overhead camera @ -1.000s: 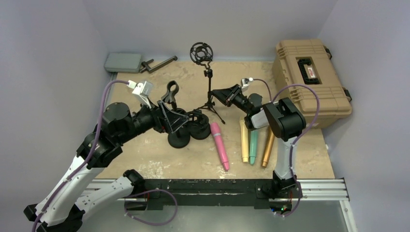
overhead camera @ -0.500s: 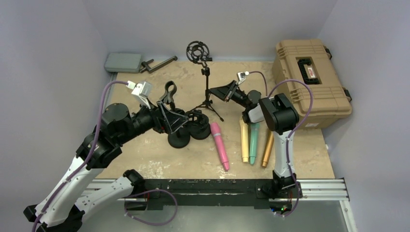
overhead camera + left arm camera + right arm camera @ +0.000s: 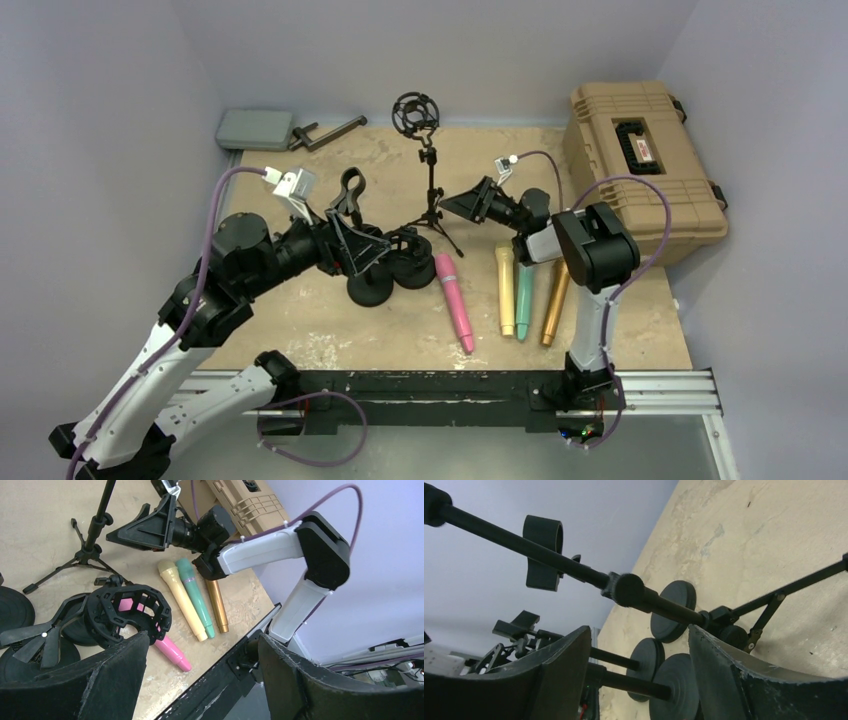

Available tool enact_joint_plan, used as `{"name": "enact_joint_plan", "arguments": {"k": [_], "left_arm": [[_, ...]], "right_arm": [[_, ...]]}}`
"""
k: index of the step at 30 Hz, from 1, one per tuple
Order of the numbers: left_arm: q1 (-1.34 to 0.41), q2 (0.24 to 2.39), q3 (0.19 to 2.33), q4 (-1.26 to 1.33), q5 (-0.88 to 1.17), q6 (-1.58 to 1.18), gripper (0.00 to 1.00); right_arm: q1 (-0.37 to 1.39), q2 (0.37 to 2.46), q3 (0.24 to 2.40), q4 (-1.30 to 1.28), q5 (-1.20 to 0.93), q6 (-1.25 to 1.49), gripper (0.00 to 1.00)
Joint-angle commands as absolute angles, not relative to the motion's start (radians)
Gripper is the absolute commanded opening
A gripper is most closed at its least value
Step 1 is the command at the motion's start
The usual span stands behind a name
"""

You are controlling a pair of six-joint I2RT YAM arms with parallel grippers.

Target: Remove the microphone from the stand

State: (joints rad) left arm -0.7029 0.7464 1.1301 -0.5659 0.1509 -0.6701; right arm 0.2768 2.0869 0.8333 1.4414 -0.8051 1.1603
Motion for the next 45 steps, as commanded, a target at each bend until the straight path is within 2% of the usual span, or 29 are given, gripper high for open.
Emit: {"name": "enact_joint_plan", "arguments": {"k": [1, 5, 8, 19, 27, 33, 35, 38, 45], "left_arm": [[-0.707, 0.747, 1.129, -0.546, 0.143, -0.671, 0.78], [-0.706, 0.746, 1.126, -0.547, 0.141, -0.671, 0.78], [-0.706, 0.743, 1.122, -0.544, 0.143, -0.672, 0.78], [-0.706, 0.739, 1.121, -0.547, 0.147, -0.671, 0.78], [-0.706, 0.735, 1.124, -0.551, 0.152, -0.672, 0.79], [-0.706, 0.726, 1.138, -0.561, 0.147, -0.676, 0.79], [-0.706, 0.726, 1.142, -0.571, 0.140, -0.676, 0.79], [-0.707, 0.729, 1.147, -0.580, 0.139, -0.677, 0.79], [-0.707, 0.728, 1.150, -0.578, 0.142, -0.675, 0.79]], "right_arm": [[0.278, 1.903, 0.858, 1.098, -0.799, 0.923, 0.73], [0.279, 1.781, 0.904, 0.738, -0.723, 0.753, 0.79], [0.279, 1.724, 0.935, 0.586, -0.692, 0.696, 0.80], [0.289, 1.527, 1.072, 0.462, -0.720, 0.717, 0.81], [0.316, 1.587, 1.297, 0.369, -0.726, 0.716, 0.81], [0.354, 1.671, 1.483, 0.201, -0.692, 0.597, 0.76], [0.365, 1.687, 1.514, 0.162, -0.670, 0.573, 0.69], [0.372, 1.713, 1.528, 0.135, -0.662, 0.567, 0.62], [0.389, 1.722, 1.517, 0.094, -0.606, 0.535, 0.55]]}}
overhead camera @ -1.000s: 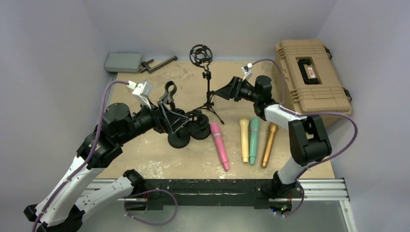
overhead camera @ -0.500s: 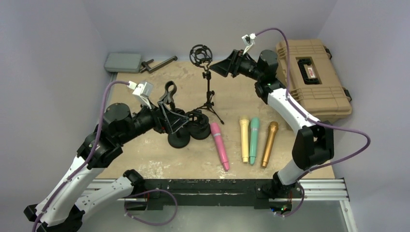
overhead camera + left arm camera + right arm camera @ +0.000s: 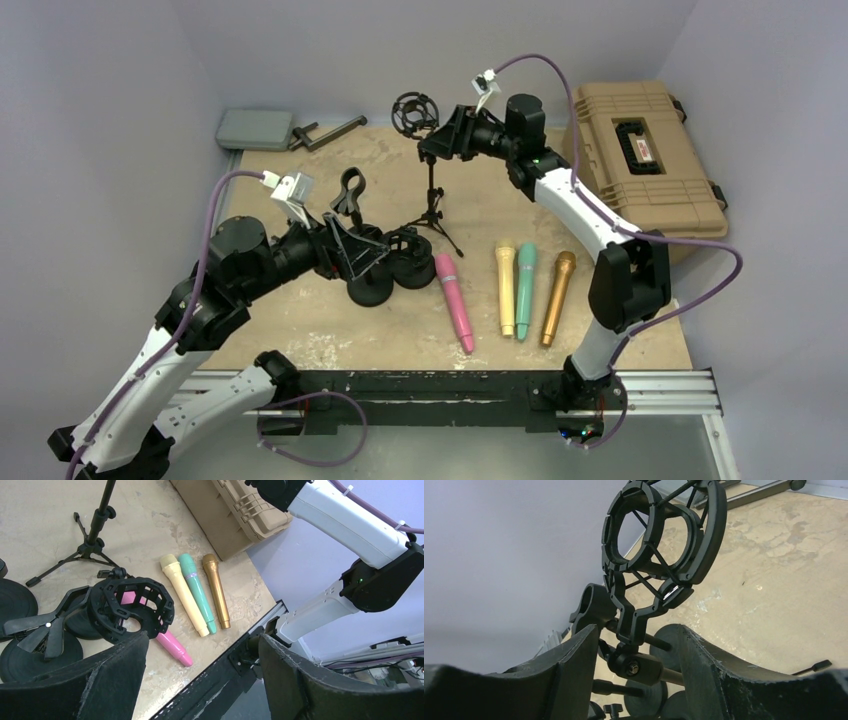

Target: Remove the microphone from the stand

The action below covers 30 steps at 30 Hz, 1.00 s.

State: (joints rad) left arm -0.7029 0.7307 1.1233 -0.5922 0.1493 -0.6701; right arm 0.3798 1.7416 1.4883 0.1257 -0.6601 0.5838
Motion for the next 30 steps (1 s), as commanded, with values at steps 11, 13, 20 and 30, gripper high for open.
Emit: {"name": "enact_joint_plan", "arguments": {"k": [11, 13, 20, 30], "left_arm": [[-0.707, 0.732, 1.151, -0.576, 0.145, -0.686, 0.79], [-0.706, 0.729, 1.150, -0.579, 0.144, -0.686, 0.78], [-0.706, 0.731, 1.144, -0.580, 0.143, -0.687, 0.79], [-0.706, 0.719, 1.146, -0.611, 0.126, -0.669, 0.79]], "right_arm": [[0.389, 1.724, 1.416, 0.114, -0.619, 0.524, 0.40], [0.389, 1.717, 1.378, 0.127, -0.609, 0.520, 0.40], [0.388, 1.733, 1.286, 0.164, -0.614, 0.511, 0.42], [0.392, 1.682, 1.304, 0.087, -0.558, 0.478, 0.67]]}}
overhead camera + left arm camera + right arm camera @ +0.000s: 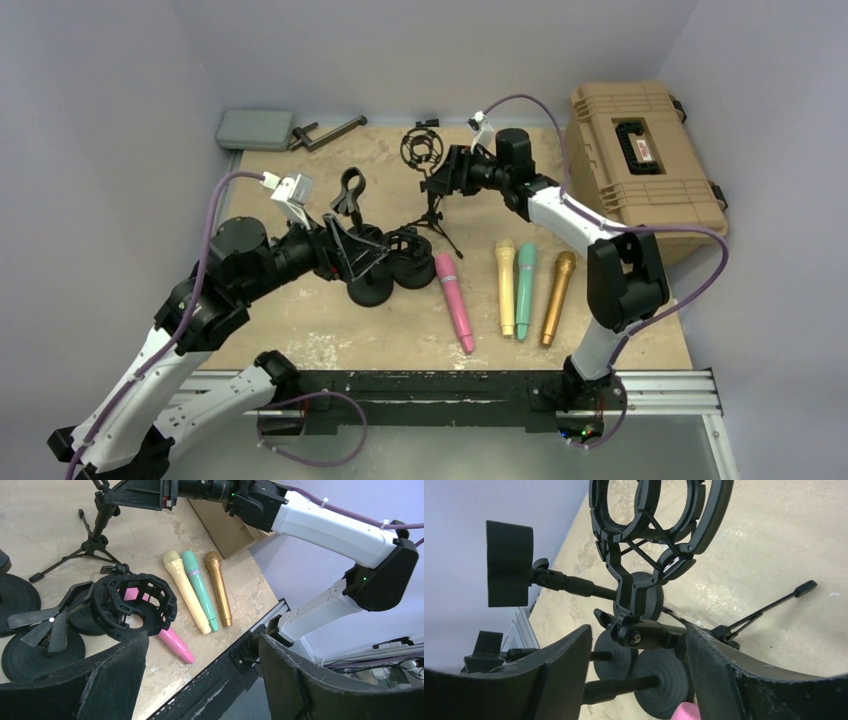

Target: Remove the microphone from the stand

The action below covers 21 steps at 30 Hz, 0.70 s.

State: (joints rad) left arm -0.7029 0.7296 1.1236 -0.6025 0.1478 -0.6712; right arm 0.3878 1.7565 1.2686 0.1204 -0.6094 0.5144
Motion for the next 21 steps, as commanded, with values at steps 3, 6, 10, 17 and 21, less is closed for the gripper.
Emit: {"name": "enact_joint_plan", "arguments": {"k": [3, 6, 10, 17, 21], "left_arm": [[-0.706, 0.708, 1.164, -0.632, 0.103, -0.651, 0.79], [-0.706, 0.688, 1.174, -0.652, 0.085, -0.639, 0.79], [-0.706, 0.658, 1.187, -0.681, 0.060, -0.629, 0.79], [-0.706, 0.589, 1.263, -0.730, 0.003, -0.592, 0.79], [-0.706, 0.533, 1.280, -0.702, -0.046, -0.561, 0.79]], "right_arm": [[0.392, 1.623, 1.327, -0.006, -0.474, 0.446, 0.73], [0.395, 1.568, 1.347, -0.138, -0.383, 0.399, 0.77], [0.396, 1.426, 1.307, -0.227, -0.259, 0.361, 0.81], [0.397, 1.105, 1.214, -0.238, -0.162, 0.292, 0.82], [0.396, 0.914, 1.180, -0.201, -0.113, 0.272, 0.90]]}}
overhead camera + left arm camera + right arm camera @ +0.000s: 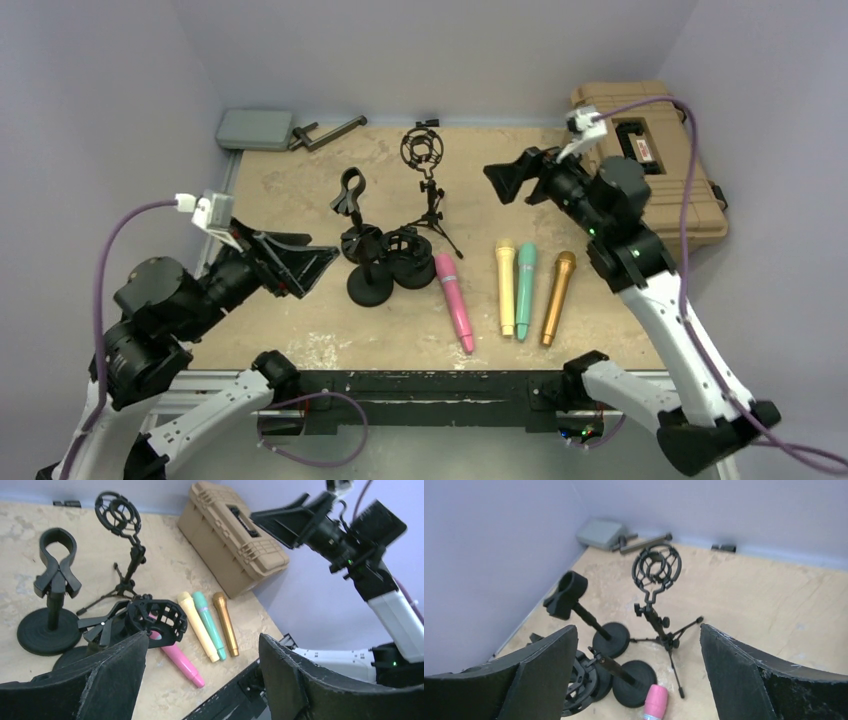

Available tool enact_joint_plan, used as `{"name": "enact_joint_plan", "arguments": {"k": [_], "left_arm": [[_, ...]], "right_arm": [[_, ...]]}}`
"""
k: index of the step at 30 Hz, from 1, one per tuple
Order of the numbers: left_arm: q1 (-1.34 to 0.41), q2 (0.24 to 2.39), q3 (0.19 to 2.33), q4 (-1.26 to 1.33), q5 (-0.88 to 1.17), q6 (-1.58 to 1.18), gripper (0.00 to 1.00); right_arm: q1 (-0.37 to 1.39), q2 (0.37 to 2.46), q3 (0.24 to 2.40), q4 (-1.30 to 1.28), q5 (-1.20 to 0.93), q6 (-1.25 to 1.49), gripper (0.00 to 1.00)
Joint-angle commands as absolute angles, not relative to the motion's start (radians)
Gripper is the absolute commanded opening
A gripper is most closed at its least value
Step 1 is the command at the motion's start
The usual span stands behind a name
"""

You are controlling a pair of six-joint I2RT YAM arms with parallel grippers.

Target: Remove the microphone from the stand

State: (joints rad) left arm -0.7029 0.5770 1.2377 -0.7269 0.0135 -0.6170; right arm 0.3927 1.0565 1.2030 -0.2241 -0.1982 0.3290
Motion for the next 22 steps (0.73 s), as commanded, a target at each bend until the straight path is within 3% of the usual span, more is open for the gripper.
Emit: {"name": "enact_joint_plan", "arguments": {"k": [1, 12, 22], "left_arm": [[-0.706, 0.515, 1.282, -0.692, -0.046, -0.544, 0.79], [-0.706, 0.392, 1.296, -0.622, -0.123, -0.445, 0.79], [-0.706, 0.353, 1.257, -0.613, -0.182, -0.441, 0.79]], "right_arm": [[0.397, 0.879, 1.186, -0.209, -0.095, 0.265, 0.93], [0.396, 0.612, 1.147, -0.193, 0.173, 0.289, 0.99], [0.396, 0.571, 1.112, -0.193, 0.279, 0.310, 0.99]]}}
